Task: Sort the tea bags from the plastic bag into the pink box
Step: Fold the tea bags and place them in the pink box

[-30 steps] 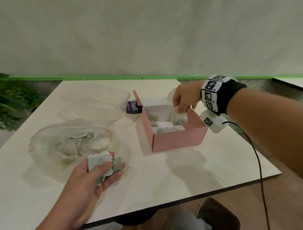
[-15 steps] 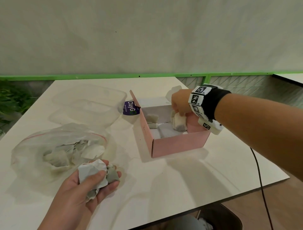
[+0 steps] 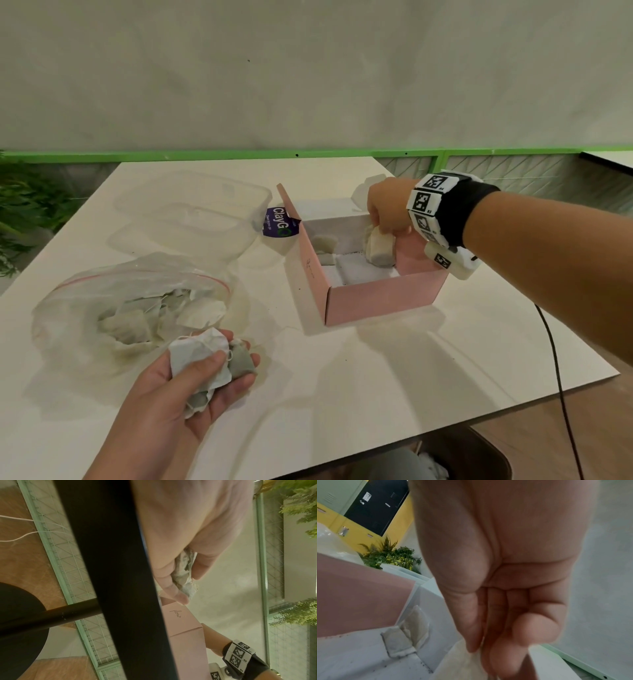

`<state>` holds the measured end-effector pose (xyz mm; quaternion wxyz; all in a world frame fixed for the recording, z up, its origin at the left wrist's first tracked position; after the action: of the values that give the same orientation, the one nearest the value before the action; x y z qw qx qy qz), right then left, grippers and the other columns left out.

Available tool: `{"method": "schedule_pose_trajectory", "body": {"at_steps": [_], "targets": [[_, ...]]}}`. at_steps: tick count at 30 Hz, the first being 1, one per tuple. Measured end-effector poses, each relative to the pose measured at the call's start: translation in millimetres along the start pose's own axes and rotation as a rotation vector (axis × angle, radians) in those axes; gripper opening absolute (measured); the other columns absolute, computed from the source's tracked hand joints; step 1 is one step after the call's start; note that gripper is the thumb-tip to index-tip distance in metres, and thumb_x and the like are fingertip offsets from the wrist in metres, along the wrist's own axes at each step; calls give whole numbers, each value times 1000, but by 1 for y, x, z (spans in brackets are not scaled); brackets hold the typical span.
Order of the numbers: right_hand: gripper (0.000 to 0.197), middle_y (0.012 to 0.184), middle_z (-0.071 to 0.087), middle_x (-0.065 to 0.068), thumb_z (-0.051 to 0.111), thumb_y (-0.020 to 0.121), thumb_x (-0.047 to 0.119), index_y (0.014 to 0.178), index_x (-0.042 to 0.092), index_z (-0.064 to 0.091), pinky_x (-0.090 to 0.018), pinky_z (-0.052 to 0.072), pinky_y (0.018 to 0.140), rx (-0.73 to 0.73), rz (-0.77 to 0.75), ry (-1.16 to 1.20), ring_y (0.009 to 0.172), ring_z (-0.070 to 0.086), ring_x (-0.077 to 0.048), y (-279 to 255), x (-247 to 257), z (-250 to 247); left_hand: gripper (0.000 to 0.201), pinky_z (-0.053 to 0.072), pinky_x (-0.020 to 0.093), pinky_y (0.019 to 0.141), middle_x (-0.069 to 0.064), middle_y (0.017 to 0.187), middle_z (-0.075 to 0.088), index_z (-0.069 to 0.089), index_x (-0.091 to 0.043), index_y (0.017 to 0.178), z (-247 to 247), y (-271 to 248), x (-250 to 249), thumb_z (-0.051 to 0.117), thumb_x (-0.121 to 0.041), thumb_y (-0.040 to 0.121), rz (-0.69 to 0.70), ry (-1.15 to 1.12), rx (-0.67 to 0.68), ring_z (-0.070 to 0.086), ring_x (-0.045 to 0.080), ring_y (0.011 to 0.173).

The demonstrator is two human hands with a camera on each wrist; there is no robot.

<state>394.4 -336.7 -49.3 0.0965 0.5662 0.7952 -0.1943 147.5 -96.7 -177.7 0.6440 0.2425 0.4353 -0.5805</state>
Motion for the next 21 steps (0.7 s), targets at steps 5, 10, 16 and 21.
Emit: {"method": "schedule_pose_trajectory", "body": {"at_steps": [5, 10, 16, 21], "targets": [[13, 76, 77, -9, 61, 92, 7, 99, 3, 71, -27, 57, 46, -11, 32, 382, 56, 73, -20, -14, -11, -14, 30, 64, 37, 63, 27, 97, 71, 68, 7, 103, -2, -2, 1, 63, -2, 75, 3, -21, 3, 76, 42, 84], [16, 71, 77, 0, 55, 91, 10, 95, 13, 70, -30, 59, 56, 13, -60, 519, 60, 75, -18, -47, 3, -25, 29, 64, 36, 69, 26, 100, 71, 67, 5, 106, 2, -7, 0, 64, -4, 79, -20, -40, 6, 75, 41, 93], [12, 68, 75, 7, 63, 91, 15, 86, 20, 72, -21, 51, 54, -80, -266, 697, 57, 71, -8, -106, 72, -43, 25, 62, 33, 62, 22, 93, 73, 67, 2, 111, 5, -15, -9, 53, -14, 97, -46, -106, -11, 75, 35, 82], [12, 70, 70, 10, 65, 91, 23, 100, 28, 71, -20, 53, 68, -180, -471, 692, 65, 67, -5, -129, 162, -58, 25, 43, 27, 45, 14, 73, 66, 61, -1, 109, 2, -20, -13, 44, -18, 104, -37, -117, -89, 66, 24, 57]]}}
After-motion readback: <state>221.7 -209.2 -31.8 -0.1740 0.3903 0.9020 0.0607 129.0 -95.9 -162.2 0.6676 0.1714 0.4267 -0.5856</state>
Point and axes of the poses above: each hand's wrist, its own y-axis towards the middle knuckle, its own z-axis out of the palm, x = y × z, the point moved 8 cm from there along y, towards the middle knuckle
